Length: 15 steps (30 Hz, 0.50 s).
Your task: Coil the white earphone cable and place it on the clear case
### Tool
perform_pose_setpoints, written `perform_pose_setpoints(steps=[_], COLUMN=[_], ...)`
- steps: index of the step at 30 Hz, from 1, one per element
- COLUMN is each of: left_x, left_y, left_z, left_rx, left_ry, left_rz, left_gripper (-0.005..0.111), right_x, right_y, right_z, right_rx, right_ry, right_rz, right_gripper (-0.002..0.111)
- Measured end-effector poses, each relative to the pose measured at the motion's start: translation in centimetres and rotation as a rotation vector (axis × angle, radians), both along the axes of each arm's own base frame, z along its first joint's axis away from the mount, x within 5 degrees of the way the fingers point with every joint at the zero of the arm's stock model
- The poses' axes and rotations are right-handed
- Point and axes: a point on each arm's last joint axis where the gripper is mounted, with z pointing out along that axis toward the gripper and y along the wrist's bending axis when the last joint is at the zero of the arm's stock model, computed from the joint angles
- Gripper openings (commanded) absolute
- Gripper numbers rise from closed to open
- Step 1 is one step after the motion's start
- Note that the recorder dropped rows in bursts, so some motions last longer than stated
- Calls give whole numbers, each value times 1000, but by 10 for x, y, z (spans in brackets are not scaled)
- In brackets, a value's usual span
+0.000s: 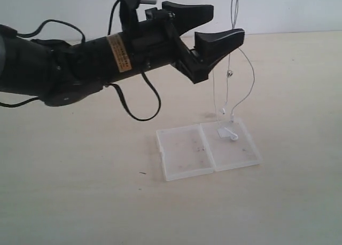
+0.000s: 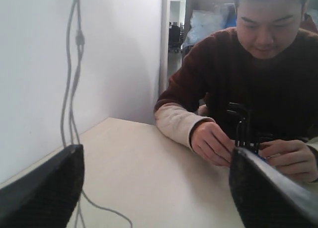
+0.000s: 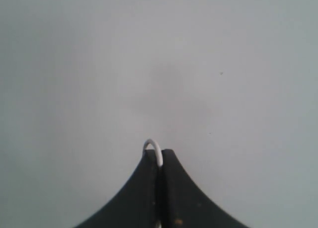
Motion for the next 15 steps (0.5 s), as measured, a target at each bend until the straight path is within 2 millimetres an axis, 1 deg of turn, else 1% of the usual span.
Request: perform_pose_setpoints(steps=[4, 6, 11, 15], left_x=[13, 20, 37, 45], left_y=[-15, -19, -22, -27], left_z=[-5, -6, -9, -8], left_rx=[-7, -17, -77, -106], left_ry=[38, 51, 92, 97], left_rz=[46, 69, 146, 167], left_gripper=[79, 79, 79, 79], right_x=[1, 1, 1, 1], right_y=[0, 0, 0, 0], right_z=[-1, -1, -1, -1], right_rx=[-1, -1, -1, -1], right_ry=[2, 2, 2, 2], right_rz=[0, 0, 0, 0], right_gripper=[0, 0, 0, 0])
